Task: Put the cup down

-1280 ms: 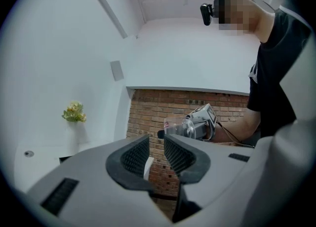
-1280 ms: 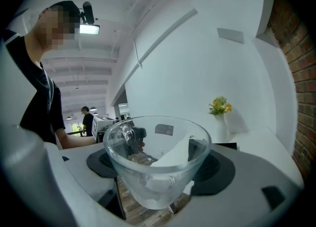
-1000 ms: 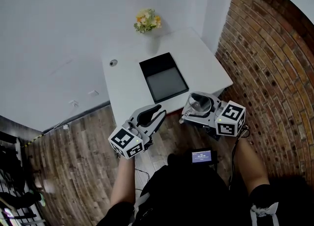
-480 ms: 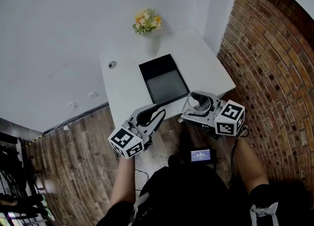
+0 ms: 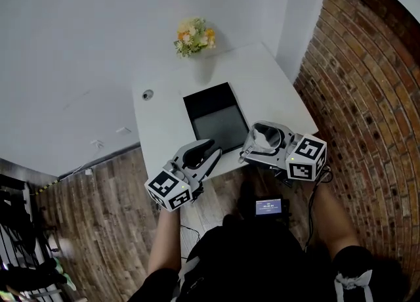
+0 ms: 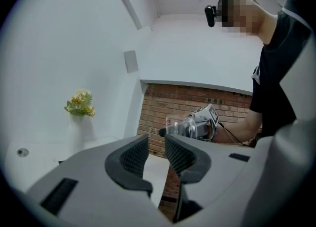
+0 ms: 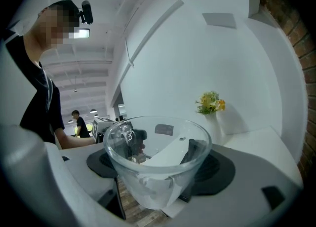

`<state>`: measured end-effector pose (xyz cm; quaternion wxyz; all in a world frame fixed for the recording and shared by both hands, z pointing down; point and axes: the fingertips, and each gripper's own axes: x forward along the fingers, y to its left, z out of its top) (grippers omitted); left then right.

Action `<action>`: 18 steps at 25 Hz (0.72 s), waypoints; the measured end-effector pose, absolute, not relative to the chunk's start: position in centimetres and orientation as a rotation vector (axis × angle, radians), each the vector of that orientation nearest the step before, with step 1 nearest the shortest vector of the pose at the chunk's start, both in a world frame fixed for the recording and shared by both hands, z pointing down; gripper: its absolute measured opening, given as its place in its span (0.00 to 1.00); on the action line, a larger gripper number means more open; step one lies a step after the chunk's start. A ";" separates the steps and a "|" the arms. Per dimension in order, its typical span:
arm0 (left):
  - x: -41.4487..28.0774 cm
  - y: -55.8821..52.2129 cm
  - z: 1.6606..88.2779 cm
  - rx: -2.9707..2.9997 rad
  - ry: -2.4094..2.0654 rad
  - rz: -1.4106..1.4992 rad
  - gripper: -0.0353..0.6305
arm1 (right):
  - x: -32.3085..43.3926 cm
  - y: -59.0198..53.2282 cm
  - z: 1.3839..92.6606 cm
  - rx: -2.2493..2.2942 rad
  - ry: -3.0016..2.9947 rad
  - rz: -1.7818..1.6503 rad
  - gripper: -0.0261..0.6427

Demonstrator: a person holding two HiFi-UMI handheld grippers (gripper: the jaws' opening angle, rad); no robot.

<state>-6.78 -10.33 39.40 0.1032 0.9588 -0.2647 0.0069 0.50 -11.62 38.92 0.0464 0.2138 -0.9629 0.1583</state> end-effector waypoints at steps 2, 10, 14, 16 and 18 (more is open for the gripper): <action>-6.3 -11.8 39.4 2.825 -0.792 0.018 0.19 | 0.9 -13.1 39.1 0.636 -2.939 0.488 0.65; -4.9 -17.0 39.7 2.794 -0.853 0.025 0.20 | 1.9 -18.8 39.4 0.555 -2.947 0.500 0.65; -4.7 -18.8 40.1 2.767 -0.893 0.036 0.20 | 2.1 -21.0 39.8 0.505 -2.950 0.512 0.65; -4.5 -19.5 40.2 2.762 -0.903 0.042 0.20 | 2.2 -21.9 40.0 0.481 -2.950 0.517 0.65; -4.2 -20.2 40.5 2.747 -0.920 0.049 0.20 | 2.3 -22.8 40.3 0.461 -2.950 0.526 0.65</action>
